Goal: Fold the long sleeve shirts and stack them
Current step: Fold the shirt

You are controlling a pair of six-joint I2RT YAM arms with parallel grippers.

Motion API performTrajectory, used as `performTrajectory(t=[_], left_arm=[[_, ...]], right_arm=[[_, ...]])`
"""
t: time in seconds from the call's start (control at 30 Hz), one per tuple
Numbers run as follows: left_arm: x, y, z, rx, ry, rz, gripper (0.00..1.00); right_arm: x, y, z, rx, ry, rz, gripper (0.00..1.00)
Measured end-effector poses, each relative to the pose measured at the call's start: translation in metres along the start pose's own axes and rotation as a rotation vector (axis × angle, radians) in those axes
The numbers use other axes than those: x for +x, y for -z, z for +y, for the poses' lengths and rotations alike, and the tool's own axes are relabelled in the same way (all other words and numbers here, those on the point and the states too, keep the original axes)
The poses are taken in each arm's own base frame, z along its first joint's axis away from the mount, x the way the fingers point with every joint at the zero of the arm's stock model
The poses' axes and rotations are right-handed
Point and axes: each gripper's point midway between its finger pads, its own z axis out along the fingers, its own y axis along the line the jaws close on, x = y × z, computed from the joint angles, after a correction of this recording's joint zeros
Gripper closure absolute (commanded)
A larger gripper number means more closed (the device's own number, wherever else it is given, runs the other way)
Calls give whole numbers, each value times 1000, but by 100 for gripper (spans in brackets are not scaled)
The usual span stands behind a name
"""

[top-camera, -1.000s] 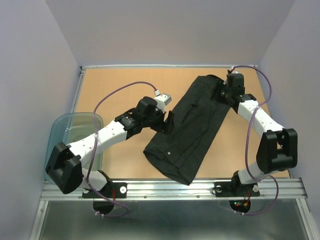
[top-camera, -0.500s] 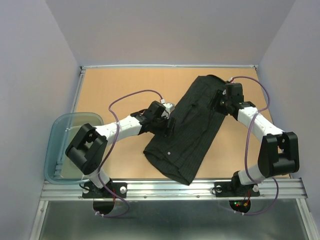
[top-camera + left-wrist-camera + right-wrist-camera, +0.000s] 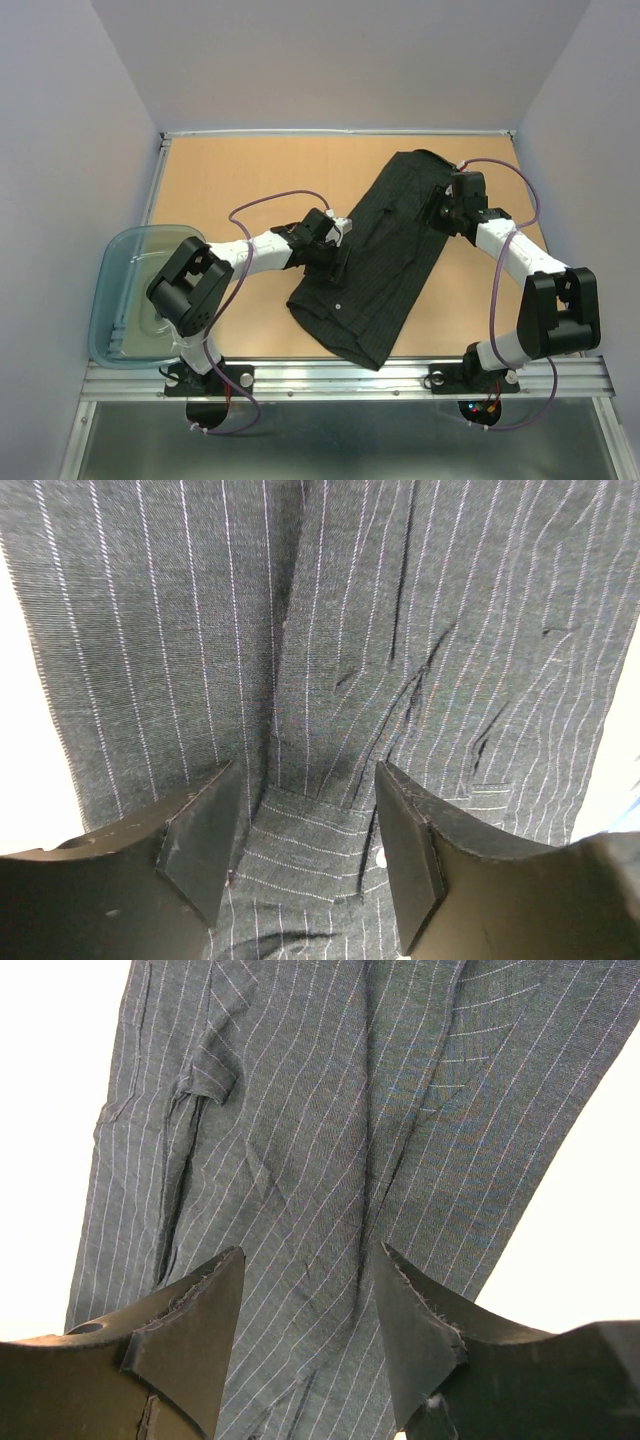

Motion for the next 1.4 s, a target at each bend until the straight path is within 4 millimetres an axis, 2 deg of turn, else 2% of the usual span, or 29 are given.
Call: performTrajectory(t=[0.2,0.3,0.33,0.43,0.53,0.73,0.9,1.1,1.3,1.4], left_arm=[[5,-5,0,10,4,23,35],[5,-6,1,11,1,24,49],[6,-6,1,11,3,28,57],[9,-7,1,12,2,36,69],[11,-7,1,16,6,44,76],[12,0,-2,20,8,47,77],[8,10,-8,38,2,29,77],[10,12,-11,46,8,35,76],[15,11,-21,65,-3,52,76],[17,11,-23,71,-7,57,76]], right_arm=[[0,0,1,-4,0,2,40],[0,0,1,-5,0,3,40],[0,0,1,-7,0,3,40],[1,0,2,-9,0,4,40],[1,-1,2,-10,1,6,40],[-1,-18,2,2,7,38,45],[-25,-42,13,16,26,21,48],[-65,-73,32,48,58,-54,52],[-84,-108,38,117,78,-100,60],[-85,-121,35,157,85,-108,61]])
